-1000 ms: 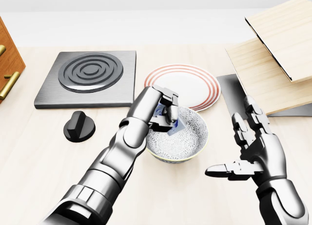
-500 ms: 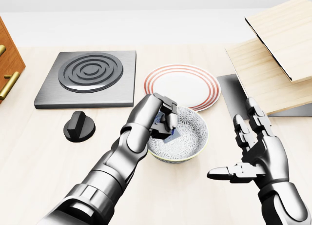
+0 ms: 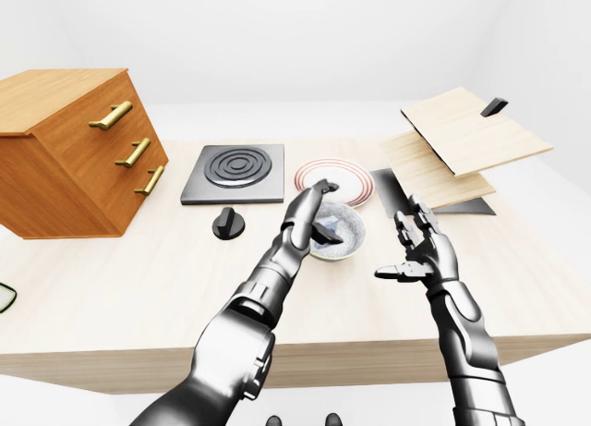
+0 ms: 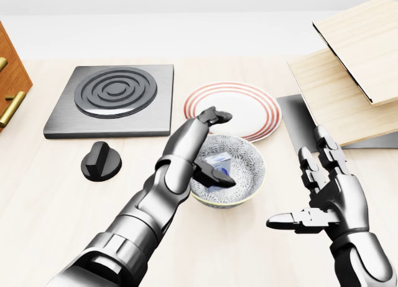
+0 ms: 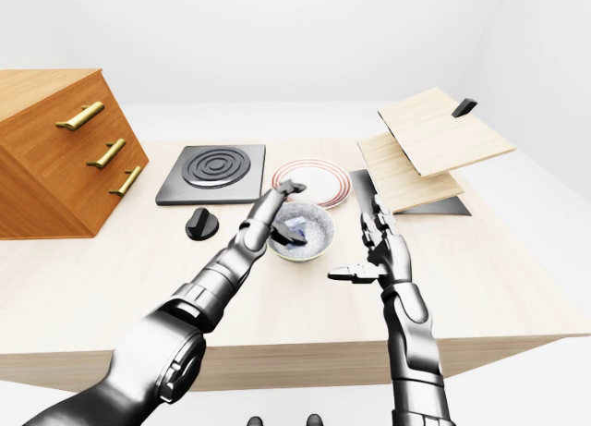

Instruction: Pick up the cream cheese and put it in the bowl.

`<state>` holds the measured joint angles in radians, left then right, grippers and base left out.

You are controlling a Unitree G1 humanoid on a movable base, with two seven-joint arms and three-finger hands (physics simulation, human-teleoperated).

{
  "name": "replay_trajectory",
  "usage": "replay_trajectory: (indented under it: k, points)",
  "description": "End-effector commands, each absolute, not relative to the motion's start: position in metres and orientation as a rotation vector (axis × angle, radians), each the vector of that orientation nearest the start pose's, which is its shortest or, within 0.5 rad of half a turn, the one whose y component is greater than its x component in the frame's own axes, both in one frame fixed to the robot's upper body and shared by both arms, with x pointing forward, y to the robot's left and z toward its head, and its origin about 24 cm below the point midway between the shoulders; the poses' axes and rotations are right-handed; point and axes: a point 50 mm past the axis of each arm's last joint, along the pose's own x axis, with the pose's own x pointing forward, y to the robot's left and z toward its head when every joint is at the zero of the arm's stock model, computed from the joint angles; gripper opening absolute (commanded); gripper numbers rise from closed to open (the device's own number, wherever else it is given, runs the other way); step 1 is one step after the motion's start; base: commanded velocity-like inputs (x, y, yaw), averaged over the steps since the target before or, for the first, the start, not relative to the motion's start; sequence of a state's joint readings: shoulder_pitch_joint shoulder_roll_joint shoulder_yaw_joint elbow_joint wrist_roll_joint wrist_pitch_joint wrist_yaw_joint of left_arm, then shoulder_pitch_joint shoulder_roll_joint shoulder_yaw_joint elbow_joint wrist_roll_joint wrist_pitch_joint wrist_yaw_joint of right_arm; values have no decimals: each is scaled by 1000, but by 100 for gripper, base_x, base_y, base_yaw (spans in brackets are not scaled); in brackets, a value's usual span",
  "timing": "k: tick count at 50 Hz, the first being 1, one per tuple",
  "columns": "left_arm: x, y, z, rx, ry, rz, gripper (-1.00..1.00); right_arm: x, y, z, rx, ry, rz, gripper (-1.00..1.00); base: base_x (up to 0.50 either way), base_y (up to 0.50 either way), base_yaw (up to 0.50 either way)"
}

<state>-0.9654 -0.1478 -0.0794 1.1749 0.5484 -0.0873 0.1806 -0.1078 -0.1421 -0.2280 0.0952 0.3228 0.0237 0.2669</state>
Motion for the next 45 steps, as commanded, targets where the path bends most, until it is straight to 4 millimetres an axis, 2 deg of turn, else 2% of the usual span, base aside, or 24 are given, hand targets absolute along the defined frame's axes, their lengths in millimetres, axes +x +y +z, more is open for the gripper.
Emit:
replay_trajectory:
  k: [1, 3, 5, 10, 14, 17, 18, 21, 23, 25, 26, 29, 32, 33, 34, 35, 37, 39, 43, 45]
  points:
    - [376, 14, 87, 664, -31, -294, 77, 270, -215, 57, 198, -65, 67, 100, 0, 0, 0]
    - [376, 13, 87, 663, -32, -293, 83, 270, -216, 57, 198, -65, 68, 100, 0, 0, 0]
    - [377, 14, 89, 660, -35, -291, 98, 271, -215, 57, 198, -62, 71, 100, 0, 0, 0]
    - [381, 16, 99, 635, -53, -284, 100, 271, -215, 57, 197, -60, 74, 100, 0, 0, 0]
    - [386, 17, 116, 572, -91, -281, 100, 266, -206, 58, 195, -58, 76, 100, 0, 0, 0]
    - [381, 10, 161, 452, -268, -353, 100, 265, -206, 59, 194, -57, 73, 100, 0, 0, 0]
    - [375, 8, 177, 419, -345, -377, 100, 264, -207, 60, 195, -57, 72, 100, 0, 0, 0]
    - [357, 15, 214, 350, -419, -391, 100, 262, -208, 61, 193, -58, 71, 100, 0, 0, 0]
    - [338, 21, 243, 305, -570, -415, 100, 261, -208, 61, 192, -58, 71, 100, 0, 0, 0]
    - [324, 28, 261, 273, -670, -416, 100, 261, -207, 62, 190, -58, 72, 100, 0, 0, 0]
    - [310, 37, 275, 236, -753, -418, 100, 261, -206, 63, 190, -59, 75, 100, 0, 0, 0]
    - [293, 55, 280, 182, -827, -400, 100, 260, -204, 69, 183, -82, 79, 100, 0, 0, 0]
    - [289, 76, 268, 125, -806, -364, 100, 259, -202, 74, 176, -104, 84, 100, 0, 0, 0]
    - [289, 83, 258, 108, -776, -347, 100, 258, -201, 77, 173, -115, 86, 100, 0, 0, 0]
    - [292, 96, 231, 101, -676, -313, 100, 258, -199, 81, 165, -130, 91, 100, 0, 0, 0]
    - [292, 97, 229, 97, -670, -312, 100, 257, -198, 81, 165, -132, 91, 100, 0, 0, 0]
    - [295, 107, 207, 66, -582, -288, 100, 256, -197, 84, 155, -144, 92, 100, 0, 0, 0]
    - [298, 130, 164, 7, -413, -222, 100, 255, -194, 91, 133, -171, 89, 100, 0, 0, 0]
    - [300, 140, 112, -19, -205, -197, 100, 258, -191, 97, 109, -191, 75, 100, 0, 0, 0]
    - [295, 137, 89, -24, -121, -213, 100, 260, -189, 101, 104, -205, 70, 100, 0, 0, 0]
